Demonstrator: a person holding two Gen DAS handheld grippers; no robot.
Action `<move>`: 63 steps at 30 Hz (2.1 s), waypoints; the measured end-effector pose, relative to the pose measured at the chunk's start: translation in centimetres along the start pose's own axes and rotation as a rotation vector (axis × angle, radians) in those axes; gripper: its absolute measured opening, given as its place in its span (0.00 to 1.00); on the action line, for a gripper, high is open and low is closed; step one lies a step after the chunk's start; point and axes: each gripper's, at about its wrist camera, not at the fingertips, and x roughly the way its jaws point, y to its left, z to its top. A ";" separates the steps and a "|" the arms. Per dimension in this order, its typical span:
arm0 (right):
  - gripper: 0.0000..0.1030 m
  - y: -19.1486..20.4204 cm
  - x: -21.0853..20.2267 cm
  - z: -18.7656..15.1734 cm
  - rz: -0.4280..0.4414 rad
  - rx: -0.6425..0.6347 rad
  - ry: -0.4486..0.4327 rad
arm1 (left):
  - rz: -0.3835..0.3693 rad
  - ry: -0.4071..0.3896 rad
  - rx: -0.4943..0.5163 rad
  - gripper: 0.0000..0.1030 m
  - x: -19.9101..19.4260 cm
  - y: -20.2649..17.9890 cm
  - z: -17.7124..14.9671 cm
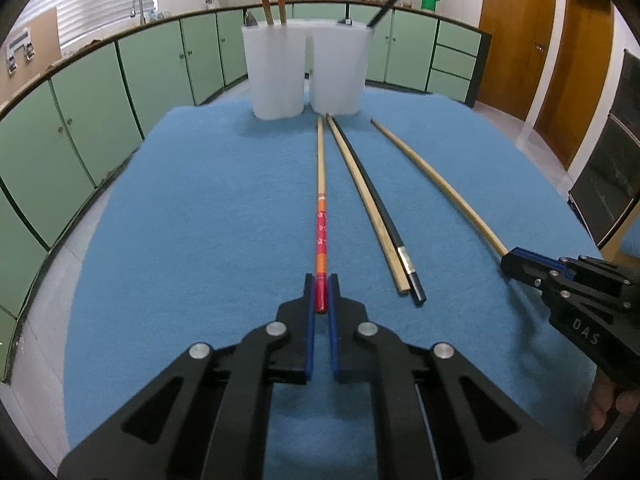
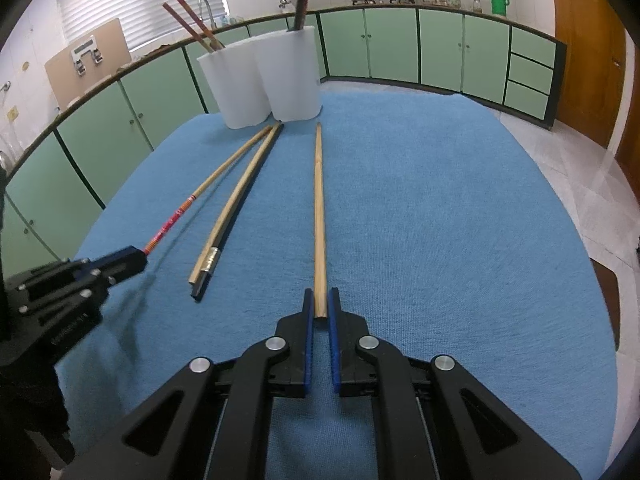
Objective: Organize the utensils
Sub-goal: 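Lift both chopsticks and insert them upright into the white holder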
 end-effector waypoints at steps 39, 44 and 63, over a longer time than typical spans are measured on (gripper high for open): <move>0.06 2.4 -11.7 19.7 0.135 -0.183 -0.167 | -0.103 -0.318 0.065 0.04 -10.6 0.7 17.3; 0.06 3.0 -13.5 23.0 0.176 -0.201 -0.208 | -0.134 -0.355 0.066 0.04 -12.0 1.4 19.2; 0.06 4.9 -11.3 35.4 0.136 -0.190 -0.399 | -0.055 -0.519 0.097 0.04 -12.5 0.8 28.9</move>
